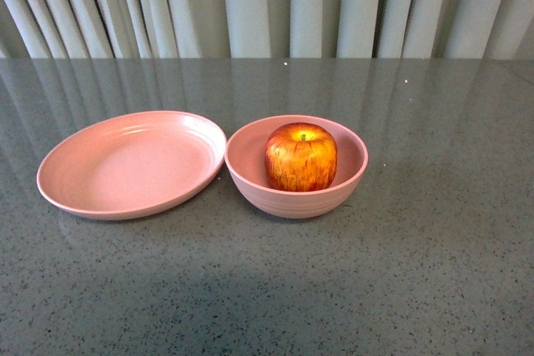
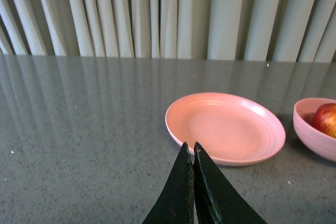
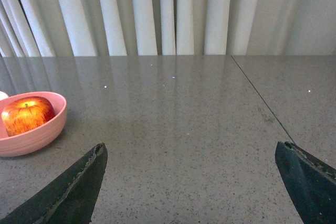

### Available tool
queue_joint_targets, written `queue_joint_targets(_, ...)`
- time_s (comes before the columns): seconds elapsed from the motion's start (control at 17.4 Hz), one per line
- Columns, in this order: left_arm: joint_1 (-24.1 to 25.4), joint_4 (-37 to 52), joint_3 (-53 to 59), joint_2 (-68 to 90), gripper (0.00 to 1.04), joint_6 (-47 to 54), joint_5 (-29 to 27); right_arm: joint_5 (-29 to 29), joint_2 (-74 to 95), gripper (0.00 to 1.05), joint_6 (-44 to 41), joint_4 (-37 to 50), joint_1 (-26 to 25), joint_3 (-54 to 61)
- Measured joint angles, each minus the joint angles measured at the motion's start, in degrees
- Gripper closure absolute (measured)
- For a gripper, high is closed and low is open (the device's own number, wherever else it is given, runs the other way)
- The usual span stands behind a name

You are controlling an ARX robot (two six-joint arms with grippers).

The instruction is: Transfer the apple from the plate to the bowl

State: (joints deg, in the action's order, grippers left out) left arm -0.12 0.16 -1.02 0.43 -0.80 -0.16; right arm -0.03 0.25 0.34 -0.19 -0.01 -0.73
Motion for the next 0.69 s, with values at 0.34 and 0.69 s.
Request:
queue_joint_targets(0.34,0.0,-0.35,0.17,0.0,1.04,0.04,0.17,0.02,0.0,0.07,0.0,-0.04,0.0,0.0)
queue_joint_targets(0.69,0.0,-0.37,0.17,0.0,0.68,0.02,0.15,0.02,0.0,0.07,0.0,-0.07,0.0,0.0)
